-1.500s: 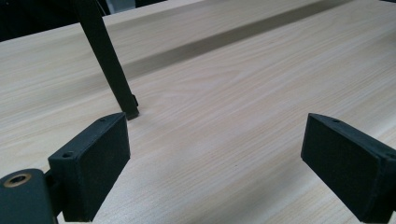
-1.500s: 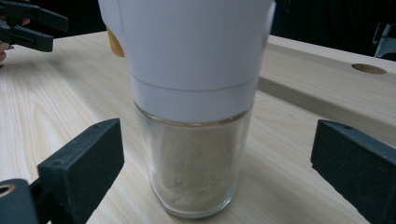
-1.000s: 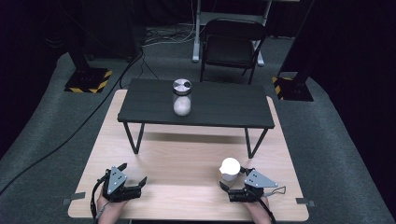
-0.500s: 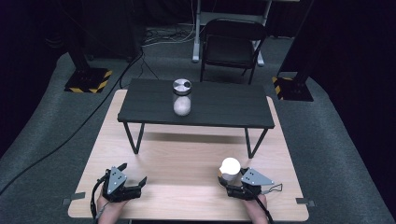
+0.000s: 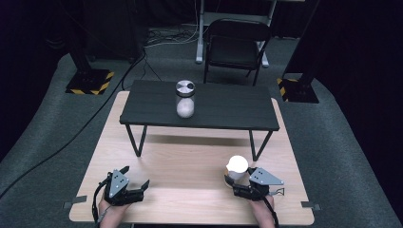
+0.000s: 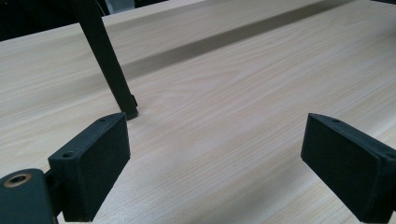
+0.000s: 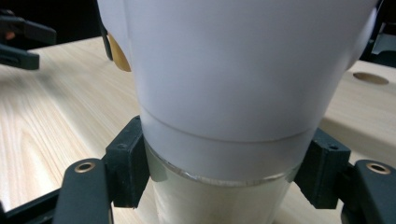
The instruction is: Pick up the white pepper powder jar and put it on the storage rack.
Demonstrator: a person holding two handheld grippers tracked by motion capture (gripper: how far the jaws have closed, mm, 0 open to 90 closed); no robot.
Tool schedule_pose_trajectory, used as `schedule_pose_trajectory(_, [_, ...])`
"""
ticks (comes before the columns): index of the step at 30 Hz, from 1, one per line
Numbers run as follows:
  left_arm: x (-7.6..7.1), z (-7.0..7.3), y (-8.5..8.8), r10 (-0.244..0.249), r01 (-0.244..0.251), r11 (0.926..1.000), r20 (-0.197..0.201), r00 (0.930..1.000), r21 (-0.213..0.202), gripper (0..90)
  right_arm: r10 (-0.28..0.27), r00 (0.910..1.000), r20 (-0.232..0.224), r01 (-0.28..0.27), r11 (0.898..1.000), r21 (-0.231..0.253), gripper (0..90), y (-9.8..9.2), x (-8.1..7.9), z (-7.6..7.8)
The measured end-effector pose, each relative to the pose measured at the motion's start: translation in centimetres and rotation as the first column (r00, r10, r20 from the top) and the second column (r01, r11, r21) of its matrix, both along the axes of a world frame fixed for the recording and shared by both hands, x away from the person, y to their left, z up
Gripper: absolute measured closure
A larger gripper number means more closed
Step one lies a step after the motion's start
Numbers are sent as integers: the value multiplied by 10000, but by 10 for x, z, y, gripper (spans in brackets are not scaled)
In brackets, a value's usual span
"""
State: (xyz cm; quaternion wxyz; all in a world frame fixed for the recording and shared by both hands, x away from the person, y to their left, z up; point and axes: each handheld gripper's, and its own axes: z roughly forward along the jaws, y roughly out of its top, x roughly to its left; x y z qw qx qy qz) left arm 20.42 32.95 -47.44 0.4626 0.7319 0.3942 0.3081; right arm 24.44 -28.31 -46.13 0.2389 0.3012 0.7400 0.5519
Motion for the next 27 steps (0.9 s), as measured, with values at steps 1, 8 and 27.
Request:
schedule_pose_trajectory(1, [0,0,0,0,0,10000,-5,10000,-4,76,66,10000,73,-66,10000,39,295,-1,0,2])
schedule_pose_trajectory(8, [0,0,0,14,-14,10000,6,10000,-1,76,124,9990,423,-135,9996,252,295,-1,1,18])
schedule_pose_trajectory(27, [-1,-1,2,33,-33,9999,9,10000,-144,76,163,9939,1091,-189,9996,230,296,6,13,72])
